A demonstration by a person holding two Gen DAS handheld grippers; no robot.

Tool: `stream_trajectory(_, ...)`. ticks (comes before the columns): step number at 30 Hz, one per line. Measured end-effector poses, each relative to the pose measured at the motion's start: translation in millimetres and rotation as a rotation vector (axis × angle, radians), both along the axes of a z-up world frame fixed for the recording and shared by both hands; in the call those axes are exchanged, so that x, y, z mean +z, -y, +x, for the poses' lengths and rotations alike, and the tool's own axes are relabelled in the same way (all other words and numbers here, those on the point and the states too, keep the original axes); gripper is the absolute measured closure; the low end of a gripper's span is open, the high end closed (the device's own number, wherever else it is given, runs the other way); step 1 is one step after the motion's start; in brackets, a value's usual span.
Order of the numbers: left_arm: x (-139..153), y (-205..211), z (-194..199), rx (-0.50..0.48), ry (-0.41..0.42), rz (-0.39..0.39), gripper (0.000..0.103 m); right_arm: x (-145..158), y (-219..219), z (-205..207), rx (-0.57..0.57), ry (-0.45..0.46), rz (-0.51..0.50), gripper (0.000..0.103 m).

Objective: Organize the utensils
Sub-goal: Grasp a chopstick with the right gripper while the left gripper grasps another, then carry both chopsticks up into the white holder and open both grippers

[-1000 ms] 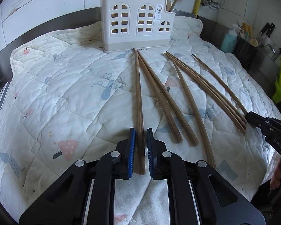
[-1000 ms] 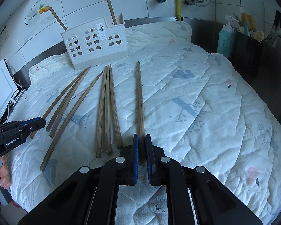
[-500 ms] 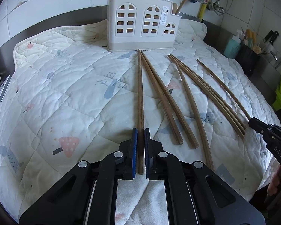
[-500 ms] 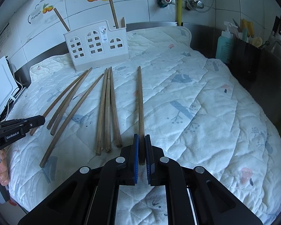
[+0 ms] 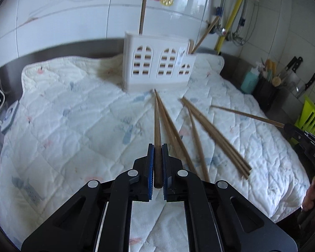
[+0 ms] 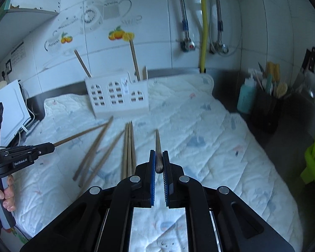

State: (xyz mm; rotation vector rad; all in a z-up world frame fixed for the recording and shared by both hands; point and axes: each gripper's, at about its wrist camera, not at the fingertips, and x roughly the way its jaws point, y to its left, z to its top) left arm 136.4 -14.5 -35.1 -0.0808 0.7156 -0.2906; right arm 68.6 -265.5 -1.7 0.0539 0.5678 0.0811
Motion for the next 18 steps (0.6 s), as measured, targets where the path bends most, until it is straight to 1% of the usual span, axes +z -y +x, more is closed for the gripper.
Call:
stream_trajectory(3, 16, -3, 5, -0.004, 0.026, -0.015, 0.098, 21, 2, 8, 0.023, 0.039, 0.000, 0.097)
stream_trajectory(7, 37, -3, 15, -0.019, 0.052, -0.008, 0.098, 50, 4, 25, 0.065, 0.073, -0.009, 0.097)
stream_trajectory(11, 57, -3, 31, -0.046, 0.070, 0.014, 0.098, 81, 5, 48, 0.103, 0.097, -0.042, 0.097)
stream_trajectory(15, 75, 1, 48, -0.052, 0.092, 0.050, 0.098, 117, 7, 77, 0.139, 0.112, -0.054, 0.097)
stream_trajectory(18, 85, 3, 58, -0.061, 0.101, 0.056, 0.098, 145, 6, 99, 0.157, 0.131, -0.054, 0.097)
